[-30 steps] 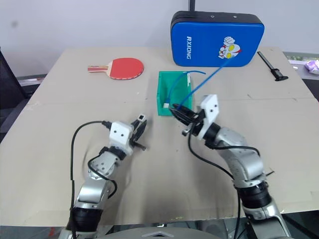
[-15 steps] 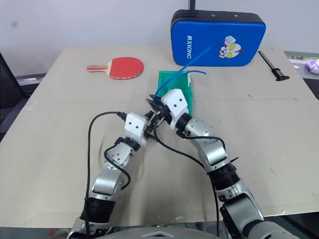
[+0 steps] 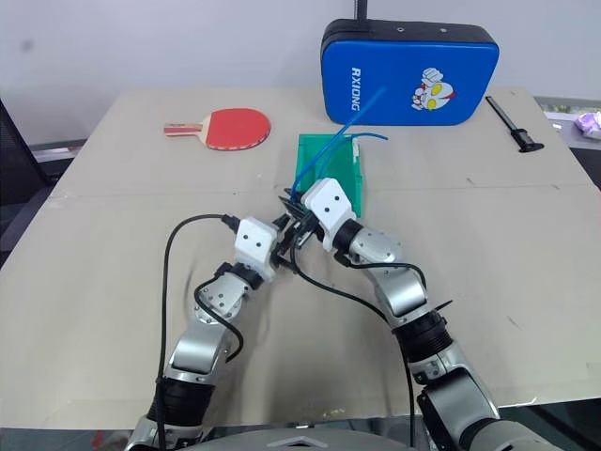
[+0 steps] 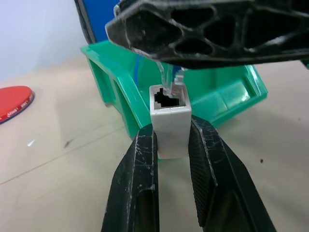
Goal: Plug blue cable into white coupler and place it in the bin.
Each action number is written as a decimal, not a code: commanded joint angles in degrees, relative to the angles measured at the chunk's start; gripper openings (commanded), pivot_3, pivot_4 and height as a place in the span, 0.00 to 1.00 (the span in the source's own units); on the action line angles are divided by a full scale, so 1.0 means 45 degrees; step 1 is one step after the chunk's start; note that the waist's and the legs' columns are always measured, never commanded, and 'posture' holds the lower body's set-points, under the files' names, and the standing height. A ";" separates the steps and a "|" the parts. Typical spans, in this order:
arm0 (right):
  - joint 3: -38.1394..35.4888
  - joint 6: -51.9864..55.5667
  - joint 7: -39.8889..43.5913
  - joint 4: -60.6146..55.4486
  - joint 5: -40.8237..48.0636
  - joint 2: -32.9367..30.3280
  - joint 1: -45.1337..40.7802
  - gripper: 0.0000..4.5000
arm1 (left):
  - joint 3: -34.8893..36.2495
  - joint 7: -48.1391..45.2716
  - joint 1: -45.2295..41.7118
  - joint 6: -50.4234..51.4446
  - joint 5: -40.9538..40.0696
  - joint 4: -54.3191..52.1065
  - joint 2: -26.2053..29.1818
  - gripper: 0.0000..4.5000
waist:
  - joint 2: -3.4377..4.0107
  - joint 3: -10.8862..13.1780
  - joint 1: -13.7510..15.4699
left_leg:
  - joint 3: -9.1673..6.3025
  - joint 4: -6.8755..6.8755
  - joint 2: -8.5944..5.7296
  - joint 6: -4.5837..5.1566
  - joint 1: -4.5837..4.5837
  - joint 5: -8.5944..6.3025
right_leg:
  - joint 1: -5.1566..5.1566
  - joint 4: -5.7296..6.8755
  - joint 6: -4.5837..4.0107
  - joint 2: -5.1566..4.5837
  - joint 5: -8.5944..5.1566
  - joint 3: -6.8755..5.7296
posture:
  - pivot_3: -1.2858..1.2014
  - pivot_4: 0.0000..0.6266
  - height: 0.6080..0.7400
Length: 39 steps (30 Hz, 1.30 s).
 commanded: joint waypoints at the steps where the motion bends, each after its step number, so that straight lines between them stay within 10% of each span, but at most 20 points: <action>1: 0.0213 -0.0144 0.0279 0.0303 -0.0375 -0.0176 0.0187 0.00 | -0.0006 -0.0261 -0.0296 -0.0389 -0.0345 -0.0654 0.0009 0.06 | 0.0000 0.0000 -0.0006 | -0.0001 0.0000 0.0000 0.0000 0.0000 0.0000 | 0.0000 0.0000 0.0000 0.0001 0.0000 0.0000 | 0.52 0.24 0.91; 39: 0.0309 0.1662 0.0805 0.2861 -0.0433 -0.0471 0.2429 0.00 | -0.0462 -0.2225 -0.0508 0.0666 -0.1286 0.0324 -0.0119 0.06 | 0.0113 -0.0191 -0.0179 | 0.0000 0.0000 -0.0004 0.0005 0.0053 -0.0003 | 0.0049 0.0005 0.0000 -0.0001 -0.0001 0.0005 | 0.52 0.24 0.91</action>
